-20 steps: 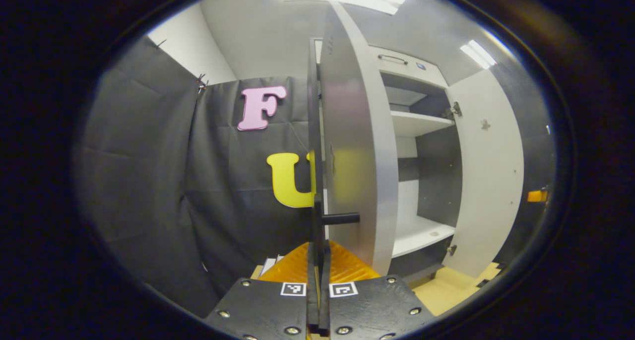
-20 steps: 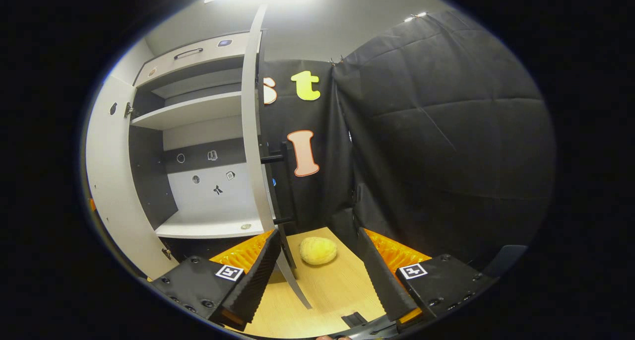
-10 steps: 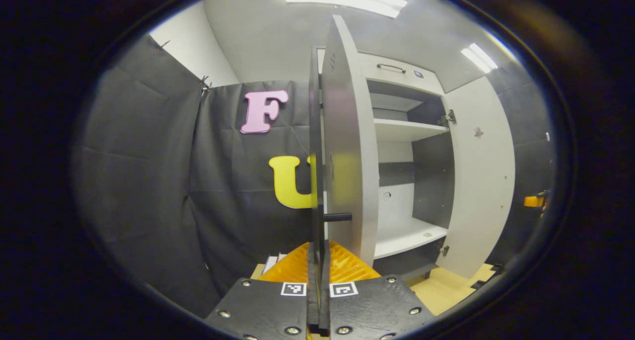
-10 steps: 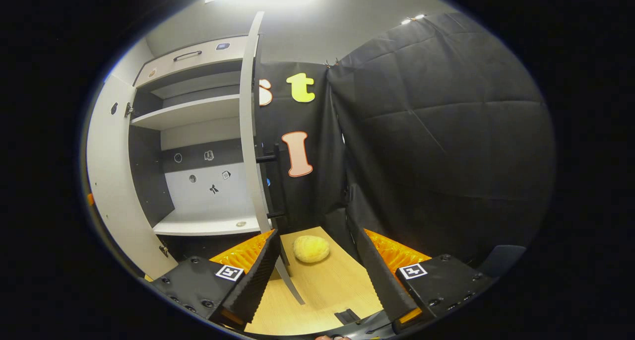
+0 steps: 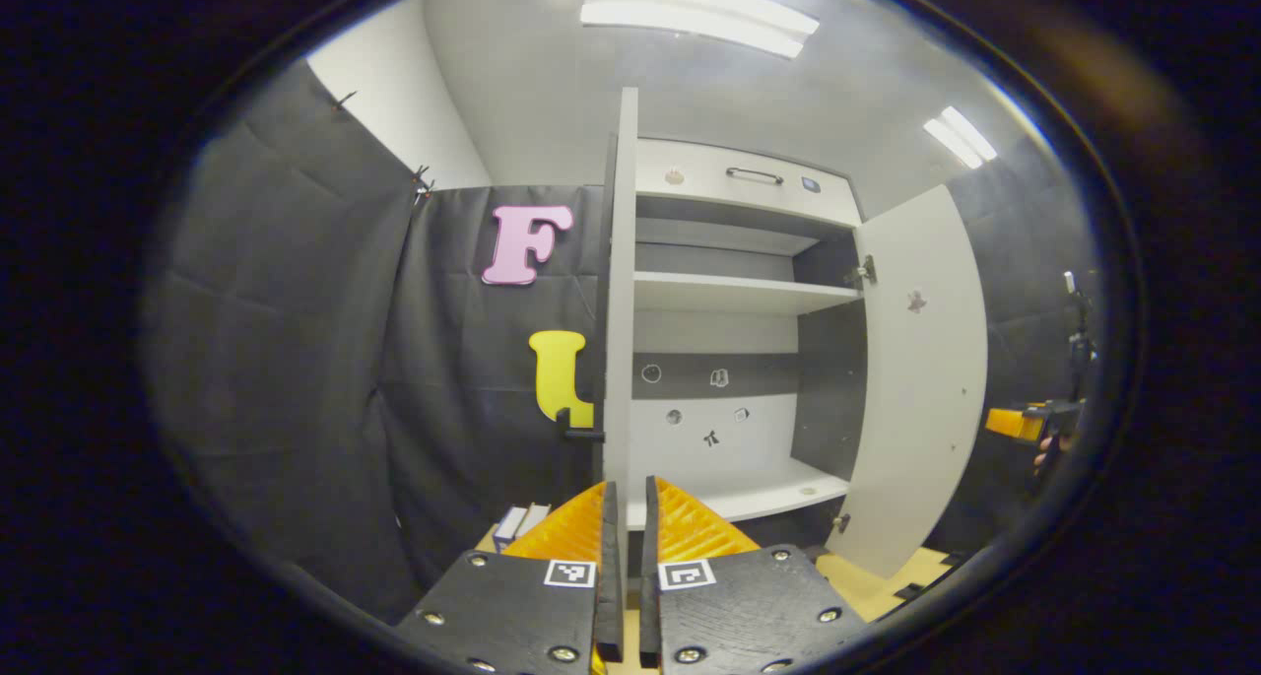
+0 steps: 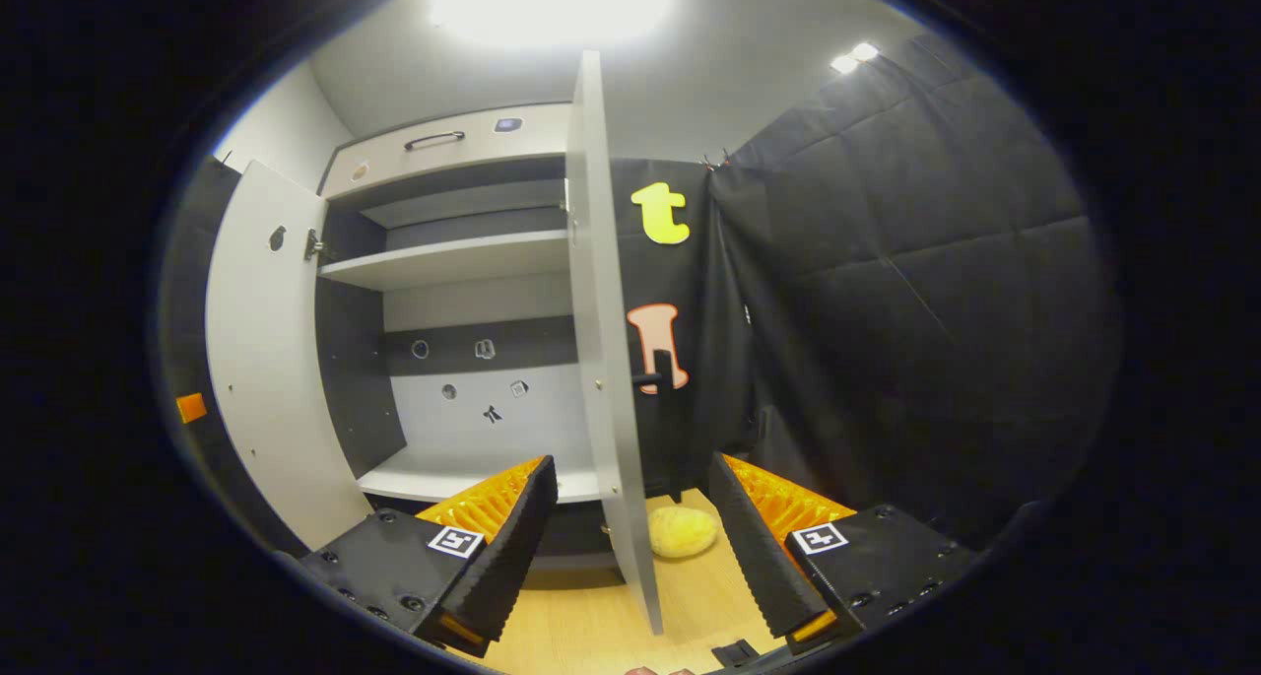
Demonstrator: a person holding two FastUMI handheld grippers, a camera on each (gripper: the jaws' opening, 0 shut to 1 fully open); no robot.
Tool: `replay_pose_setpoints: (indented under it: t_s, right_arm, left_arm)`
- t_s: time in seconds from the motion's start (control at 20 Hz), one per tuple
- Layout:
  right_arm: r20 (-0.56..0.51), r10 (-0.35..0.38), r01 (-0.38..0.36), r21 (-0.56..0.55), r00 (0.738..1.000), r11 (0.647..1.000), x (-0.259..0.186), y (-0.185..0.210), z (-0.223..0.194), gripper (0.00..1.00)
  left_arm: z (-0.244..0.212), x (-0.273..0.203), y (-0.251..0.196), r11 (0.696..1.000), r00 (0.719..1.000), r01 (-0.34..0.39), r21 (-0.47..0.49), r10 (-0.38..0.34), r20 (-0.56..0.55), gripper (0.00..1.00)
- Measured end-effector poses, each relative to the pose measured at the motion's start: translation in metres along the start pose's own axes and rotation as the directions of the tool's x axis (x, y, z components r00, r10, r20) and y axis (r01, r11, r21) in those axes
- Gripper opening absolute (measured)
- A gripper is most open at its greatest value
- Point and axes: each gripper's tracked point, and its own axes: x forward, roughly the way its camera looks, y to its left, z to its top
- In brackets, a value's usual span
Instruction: Open the right door of the double-door shoe cabinet with the right hand, and open the left door with the left hand.
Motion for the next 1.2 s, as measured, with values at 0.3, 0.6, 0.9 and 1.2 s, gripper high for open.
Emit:
replay_pose_setpoints:
  t_s: [0.3, 0.6, 0.9, 1.2]
  right_arm:
    - [0.016, 0.122, -0.123, 0.039, 0.992, 0.992, -0.006, 0.045, -0.006, 0.98]
    - [-0.017, 0.179, -0.177, 0.066, 0.984, 0.982, -0.007, 0.058, -0.019, 0.98]
    - [-0.071, 0.182, -0.178, 0.065, 0.981, 0.982, -0.027, 0.061, -0.046, 0.98]
    - [-0.137, 0.146, -0.152, -0.033, 0.98, 0.988, -0.043, 0.054, -0.074, 0.98]
  left_arm:
    - [-0.029, -0.004, -0.03, 1.0, 0.998, -0.021, -0.008, 0.021, -0.055, 0.3]
    - [-0.067, -0.004, -0.048, 0.991, 0.995, -0.037, -0.128, 0.025, -0.095, 1.0]
    - [-0.101, -0.009, -0.034, 0.979, 0.985, -0.133, -0.155, 0.114, -0.127, 0.99]
    - [-0.123, -0.017, -0.047, 0.986, 0.985, -0.134, -0.1, 0.122, -0.125, 0.99]
